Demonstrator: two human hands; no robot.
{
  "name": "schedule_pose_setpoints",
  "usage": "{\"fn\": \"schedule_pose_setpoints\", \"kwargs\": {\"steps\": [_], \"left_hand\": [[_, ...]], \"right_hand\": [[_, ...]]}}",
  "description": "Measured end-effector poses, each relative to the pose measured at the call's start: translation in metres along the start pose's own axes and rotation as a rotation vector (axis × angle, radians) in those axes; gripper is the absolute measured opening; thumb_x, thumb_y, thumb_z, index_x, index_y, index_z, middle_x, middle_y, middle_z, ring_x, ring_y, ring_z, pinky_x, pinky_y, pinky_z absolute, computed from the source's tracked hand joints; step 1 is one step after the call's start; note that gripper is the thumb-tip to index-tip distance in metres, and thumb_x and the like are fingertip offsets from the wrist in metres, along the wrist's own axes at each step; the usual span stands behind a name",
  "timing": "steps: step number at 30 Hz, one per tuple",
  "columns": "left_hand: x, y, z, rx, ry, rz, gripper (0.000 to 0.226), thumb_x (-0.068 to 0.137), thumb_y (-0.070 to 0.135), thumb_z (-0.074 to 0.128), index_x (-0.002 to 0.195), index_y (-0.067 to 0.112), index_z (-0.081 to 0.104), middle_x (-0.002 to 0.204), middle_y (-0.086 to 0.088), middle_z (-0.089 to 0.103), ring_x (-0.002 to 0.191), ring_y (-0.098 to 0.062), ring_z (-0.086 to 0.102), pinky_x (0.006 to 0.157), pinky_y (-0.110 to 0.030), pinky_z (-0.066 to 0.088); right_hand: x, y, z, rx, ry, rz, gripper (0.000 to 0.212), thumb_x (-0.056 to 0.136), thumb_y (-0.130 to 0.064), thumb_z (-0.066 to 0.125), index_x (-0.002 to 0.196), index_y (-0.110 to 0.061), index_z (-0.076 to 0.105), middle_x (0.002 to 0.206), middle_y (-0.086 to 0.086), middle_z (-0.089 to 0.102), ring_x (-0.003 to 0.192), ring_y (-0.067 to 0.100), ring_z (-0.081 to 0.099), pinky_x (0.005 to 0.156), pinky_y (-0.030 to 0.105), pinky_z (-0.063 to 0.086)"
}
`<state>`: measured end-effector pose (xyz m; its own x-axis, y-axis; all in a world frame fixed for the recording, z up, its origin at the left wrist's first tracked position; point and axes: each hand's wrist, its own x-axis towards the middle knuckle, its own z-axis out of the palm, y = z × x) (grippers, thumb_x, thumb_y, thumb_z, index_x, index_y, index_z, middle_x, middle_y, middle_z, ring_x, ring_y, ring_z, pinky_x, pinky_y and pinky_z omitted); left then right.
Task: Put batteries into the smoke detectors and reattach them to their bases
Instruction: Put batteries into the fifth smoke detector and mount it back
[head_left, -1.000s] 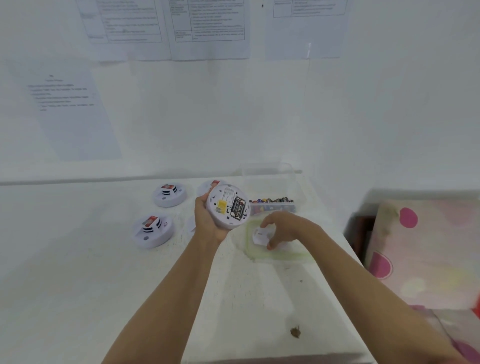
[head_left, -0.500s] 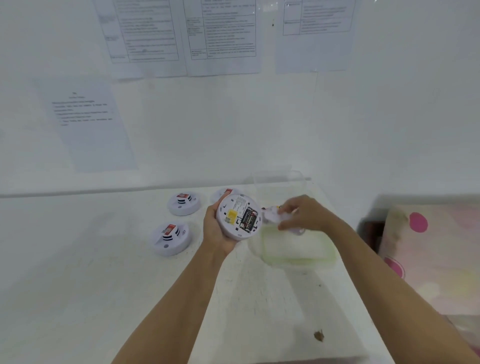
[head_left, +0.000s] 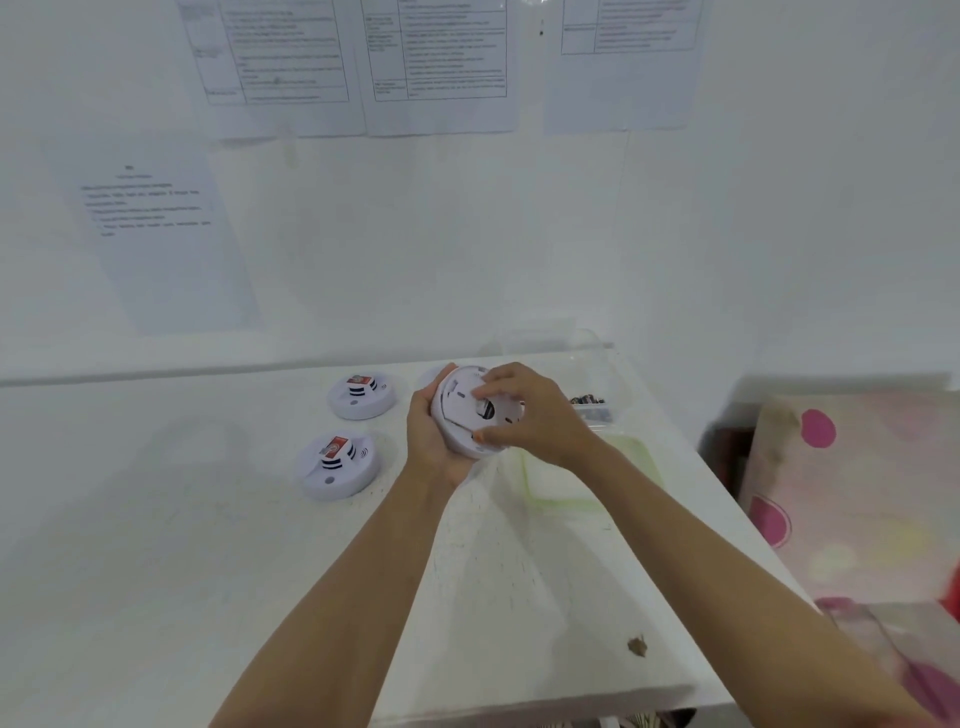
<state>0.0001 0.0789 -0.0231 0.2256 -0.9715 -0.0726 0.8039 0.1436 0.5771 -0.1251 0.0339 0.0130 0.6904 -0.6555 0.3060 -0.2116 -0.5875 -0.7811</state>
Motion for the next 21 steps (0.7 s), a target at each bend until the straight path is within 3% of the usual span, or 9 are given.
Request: {"fn": "schedule_pose_setpoints", "kwargs": {"steps": [5, 7, 10, 13, 15, 18, 21], "left_hand": [[0.004, 0.001, -0.002, 0.008, 0.009, -0.018, 0.034, 0.090, 0.040, 0.044, 0.101, 0.012, 0.059, 0.088, -0.007, 0.063, 0.076, -0.025, 0.066, 0.067, -0.030, 0.053], [0.006, 0.000, -0.002, 0.004, 0.004, -0.009, 0.034, 0.090, 0.040, 0.044, 0.095, 0.011, 0.062, 0.084, -0.007, 0.064, 0.072, -0.025, 0.066, 0.064, -0.030, 0.053], [0.009, 0.000, -0.001, -0.001, 0.004, 0.010, 0.035, 0.090, 0.040, 0.043, 0.091, 0.011, 0.064, 0.082, -0.008, 0.065, 0.074, -0.025, 0.064, 0.062, -0.031, 0.054], [0.011, 0.000, 0.000, -0.010, 0.010, 0.019, 0.037, 0.089, 0.039, 0.044, 0.089, 0.011, 0.068, 0.086, -0.008, 0.066, 0.082, -0.026, 0.062, 0.070, -0.034, 0.052], [0.012, 0.001, 0.001, -0.013, 0.015, 0.019, 0.036, 0.088, 0.039, 0.046, 0.085, 0.011, 0.070, 0.088, -0.008, 0.066, 0.084, -0.027, 0.061, 0.075, -0.037, 0.047], [0.017, 0.003, -0.001, -0.024, 0.013, 0.015, 0.032, 0.086, 0.038, 0.050, 0.097, 0.012, 0.065, 0.098, -0.010, 0.063, 0.090, -0.028, 0.059, 0.078, -0.038, 0.047], [0.020, 0.003, -0.001, -0.027, -0.005, 0.001, 0.034, 0.086, 0.039, 0.049, 0.102, 0.012, 0.062, 0.101, -0.011, 0.063, 0.091, -0.028, 0.060, 0.077, -0.038, 0.048]], "right_hand": [[0.002, 0.002, 0.001, -0.024, -0.009, -0.019, 0.044, 0.065, -0.009, 0.082, 0.108, -0.010, 0.069, 0.115, -0.004, 0.052, 0.104, 0.004, 0.048, 0.077, 0.000, 0.036], [0.004, 0.003, 0.001, -0.054, -0.016, -0.031, 0.044, 0.065, -0.011, 0.082, 0.108, -0.011, 0.069, 0.120, -0.001, 0.054, 0.104, 0.004, 0.048, 0.077, 0.000, 0.036], [0.006, 0.002, -0.002, -0.077, -0.017, -0.047, 0.045, 0.065, -0.012, 0.082, 0.109, -0.012, 0.070, 0.125, 0.001, 0.055, 0.109, 0.010, 0.050, 0.089, 0.018, 0.042], [0.009, 0.000, -0.004, -0.106, 0.000, -0.047, 0.047, 0.064, -0.014, 0.083, 0.109, -0.013, 0.070, 0.128, 0.001, 0.056, 0.117, 0.016, 0.051, 0.098, 0.033, 0.043], [0.010, 0.000, -0.005, -0.109, 0.014, -0.045, 0.048, 0.064, -0.014, 0.083, 0.110, -0.014, 0.069, 0.126, 0.000, 0.055, 0.114, 0.015, 0.051, 0.096, 0.032, 0.043], [0.011, 0.002, -0.007, -0.115, 0.038, -0.040, 0.052, 0.063, -0.014, 0.084, 0.113, -0.014, 0.067, 0.112, -0.001, 0.048, 0.103, 0.013, 0.049, 0.086, 0.024, 0.041], [0.012, 0.003, -0.009, -0.134, 0.045, -0.044, 0.061, 0.062, -0.015, 0.085, 0.119, -0.010, 0.063, 0.112, 0.005, 0.051, 0.102, 0.016, 0.050, 0.085, 0.025, 0.042]]}}
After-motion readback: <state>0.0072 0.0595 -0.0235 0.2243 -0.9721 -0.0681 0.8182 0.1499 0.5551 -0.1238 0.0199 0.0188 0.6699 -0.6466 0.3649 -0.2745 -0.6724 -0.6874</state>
